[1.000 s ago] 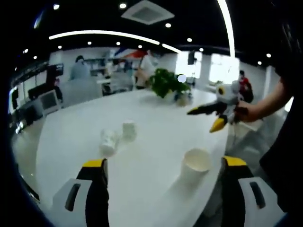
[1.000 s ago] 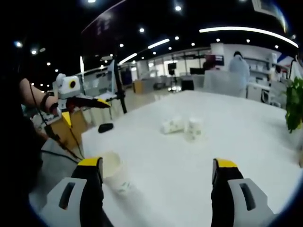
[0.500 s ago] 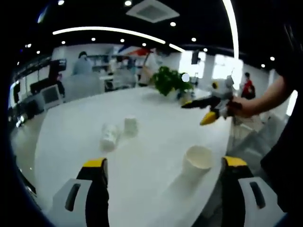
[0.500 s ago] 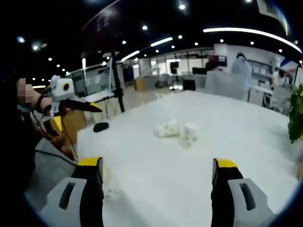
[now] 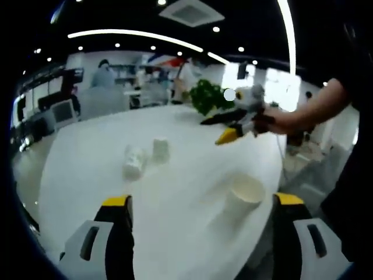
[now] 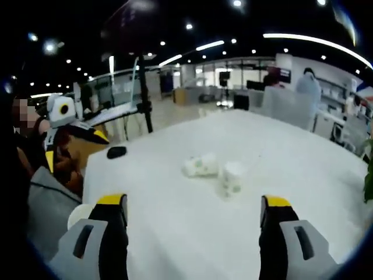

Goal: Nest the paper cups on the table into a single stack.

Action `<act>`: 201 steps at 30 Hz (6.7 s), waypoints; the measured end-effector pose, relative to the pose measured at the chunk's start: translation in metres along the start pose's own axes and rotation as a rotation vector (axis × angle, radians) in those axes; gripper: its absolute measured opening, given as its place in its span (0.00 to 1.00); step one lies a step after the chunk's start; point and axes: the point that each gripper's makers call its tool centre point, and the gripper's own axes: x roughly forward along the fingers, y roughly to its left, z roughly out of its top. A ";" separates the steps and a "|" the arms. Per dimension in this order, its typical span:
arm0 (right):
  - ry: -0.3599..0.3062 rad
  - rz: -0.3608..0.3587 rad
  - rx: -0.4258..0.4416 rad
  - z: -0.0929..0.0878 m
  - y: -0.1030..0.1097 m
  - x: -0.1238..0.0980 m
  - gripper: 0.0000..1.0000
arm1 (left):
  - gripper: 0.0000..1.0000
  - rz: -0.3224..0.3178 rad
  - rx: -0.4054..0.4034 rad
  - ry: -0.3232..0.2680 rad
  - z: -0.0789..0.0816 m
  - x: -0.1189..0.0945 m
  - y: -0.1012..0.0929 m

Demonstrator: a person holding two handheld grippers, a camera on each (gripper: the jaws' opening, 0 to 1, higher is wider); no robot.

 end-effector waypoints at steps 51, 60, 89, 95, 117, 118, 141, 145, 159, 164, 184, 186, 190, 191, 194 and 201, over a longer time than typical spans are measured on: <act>0.121 -0.020 0.045 -0.003 -0.066 0.114 0.46 | 0.99 -0.046 -0.079 0.010 -0.023 0.002 -0.009; 0.135 -0.003 0.034 -0.004 -0.065 0.119 0.36 | 0.99 -0.033 -0.090 0.011 -0.027 -0.001 -0.007; 0.120 0.003 0.014 0.009 -0.067 0.088 0.35 | 0.97 -0.045 -0.056 0.007 -0.016 0.002 -0.010; 0.108 0.004 0.011 0.009 -0.059 0.078 0.34 | 0.96 -0.055 -0.038 0.015 -0.016 0.003 -0.013; 0.070 0.045 0.037 0.000 -0.031 0.054 0.34 | 0.95 -0.077 -0.038 0.008 -0.009 0.013 -0.018; 0.069 0.047 0.036 0.000 -0.030 0.054 0.34 | 0.95 -0.079 -0.041 0.007 -0.009 0.014 -0.018; 0.033 0.095 0.030 0.004 0.004 0.019 0.34 | 0.94 -0.094 -0.036 -0.001 0.003 0.021 -0.022; 0.020 0.103 0.030 0.008 0.009 0.012 0.34 | 0.94 -0.097 -0.038 -0.003 0.003 0.022 -0.023; -0.055 0.138 0.026 0.035 0.039 -0.008 0.34 | 0.93 -0.112 -0.052 -0.004 0.005 0.026 -0.030; -0.066 0.168 0.031 0.042 0.049 -0.010 0.34 | 0.93 -0.117 -0.048 0.001 0.005 0.026 -0.032; -0.087 0.216 0.041 0.047 0.076 -0.034 0.34 | 0.92 -0.133 -0.050 -0.004 0.009 0.030 -0.041; -0.095 0.213 0.054 0.048 0.076 -0.035 0.34 | 0.92 -0.140 -0.045 0.002 0.009 0.032 -0.043; -0.097 0.209 0.057 0.048 0.075 -0.036 0.34 | 0.93 -0.155 -0.051 -0.008 0.013 0.033 -0.046; -0.097 0.209 0.059 0.048 0.076 -0.036 0.34 | 0.92 -0.155 -0.047 -0.010 0.015 0.034 -0.046; -0.104 0.210 0.063 0.050 0.078 -0.038 0.34 | 0.92 -0.164 -0.049 -0.017 0.018 0.036 -0.047; -0.118 0.217 0.080 0.055 0.081 -0.038 0.34 | 0.91 -0.176 -0.046 -0.018 0.021 0.039 -0.049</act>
